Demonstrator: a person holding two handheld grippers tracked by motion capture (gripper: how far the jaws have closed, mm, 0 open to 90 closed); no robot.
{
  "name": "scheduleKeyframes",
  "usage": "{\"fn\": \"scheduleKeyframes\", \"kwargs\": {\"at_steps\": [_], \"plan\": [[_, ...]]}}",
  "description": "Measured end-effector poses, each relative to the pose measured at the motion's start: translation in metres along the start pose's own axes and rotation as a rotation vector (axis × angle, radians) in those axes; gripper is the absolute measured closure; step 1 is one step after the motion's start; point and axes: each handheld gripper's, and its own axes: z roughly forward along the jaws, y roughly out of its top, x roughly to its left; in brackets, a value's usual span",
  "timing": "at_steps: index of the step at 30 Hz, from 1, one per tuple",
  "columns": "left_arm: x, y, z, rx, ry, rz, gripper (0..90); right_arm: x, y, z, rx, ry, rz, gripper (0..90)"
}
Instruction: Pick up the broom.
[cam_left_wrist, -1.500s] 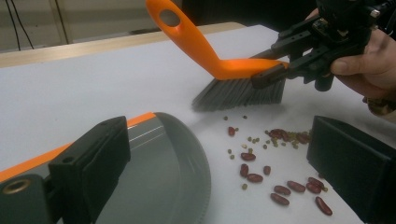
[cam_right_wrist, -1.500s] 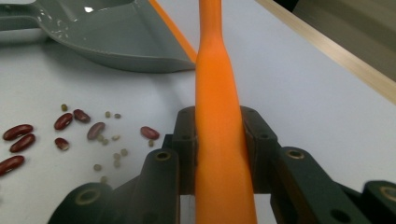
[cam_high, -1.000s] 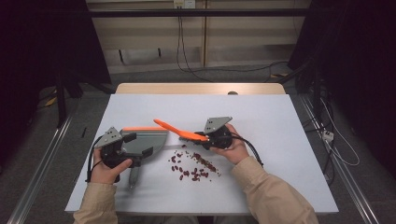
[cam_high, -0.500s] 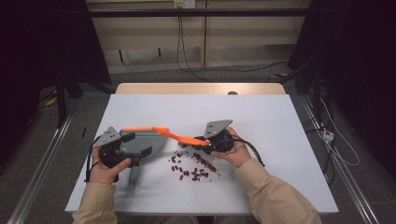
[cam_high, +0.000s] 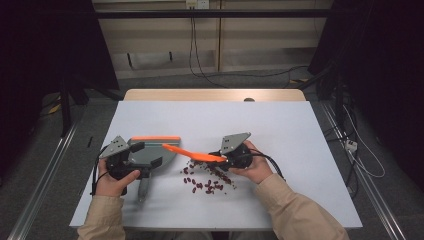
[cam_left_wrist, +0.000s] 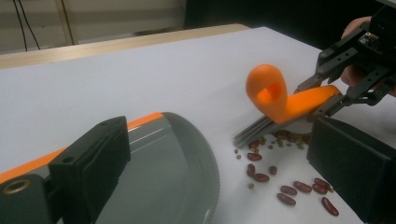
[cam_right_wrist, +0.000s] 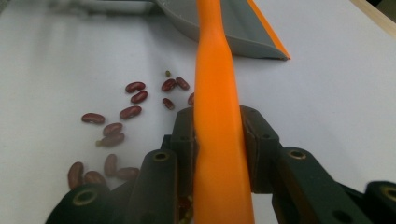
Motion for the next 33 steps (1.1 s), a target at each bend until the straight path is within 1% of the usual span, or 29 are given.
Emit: {"fn": "scheduleKeyframes", "kwargs": {"at_steps": [1, 8, 11, 14, 16, 17, 18, 20, 21, 22, 25, 27, 30, 33], "plan": [[0.000, 0.000, 0.000, 0.000, 0.000, 0.000, 6.0, 0.001, 0.000, -0.001, -0.001, 0.001, -0.004, 70.3], [0.000, 0.000, 0.000, -0.003, 0.001, 0.002, 6.0, 0.008, -0.002, -0.005, -0.010, 0.008, 0.010, 70.3], [0.000, 0.000, 0.000, -0.002, 0.000, 0.002, 6.0, 0.010, -0.003, -0.006, -0.012, 0.004, 0.005, 70.4], [-0.001, 0.000, 0.001, 0.006, -0.001, 0.007, 6.0, 0.011, -0.004, -0.007, -0.020, -0.010, 0.008, 70.5], [-0.001, 0.000, 0.001, 0.006, -0.001, 0.011, 6.0, 0.010, -0.004, -0.008, -0.030, -0.019, 0.019, 70.7], [-0.001, 0.000, 0.001, 0.006, -0.001, 0.008, 6.0, 0.010, -0.004, -0.009, -0.035, -0.034, 0.020, 71.0], [-0.001, 0.000, 0.001, 0.008, 0.000, 0.011, 6.0, 0.008, -0.004, -0.010, -0.043, -0.033, 0.032, 71.2], [-0.001, 0.000, 0.001, 0.008, 0.000, 0.010, 6.0, 0.007, -0.005, -0.012, -0.057, -0.058, 0.047, 71.3], [-0.001, 0.000, 0.001, 0.007, 0.000, 0.009, 6.0, 0.006, -0.005, -0.014, -0.068, -0.059, 0.060, 71.3], [-0.001, 0.000, 0.001, 0.006, 0.000, 0.008, 6.0, 0.005, -0.004, -0.016, -0.082, -0.073, 0.064, 71.3], [0.000, 0.000, 0.002, 0.010, 0.001, 0.010, 6.0, 0.002, -0.001, -0.027, -0.126, -0.104, 0.104, 71.3], [-0.001, 0.000, 0.002, 0.011, 0.000, 0.012, 6.0, 0.001, 0.000, -0.033, -0.148, -0.113, 0.133, 71.3], [-0.001, 0.000, 0.003, 0.008, -0.003, 0.013, 6.0, 0.002, 0.000, -0.039, -0.145, -0.132, 0.168, 71.4], [-0.002, 0.000, 0.003, 0.013, -0.002, 0.015, 6.0, 0.006, 0.000, -0.044, -0.160, -0.152, 0.229, 71.4]]}}
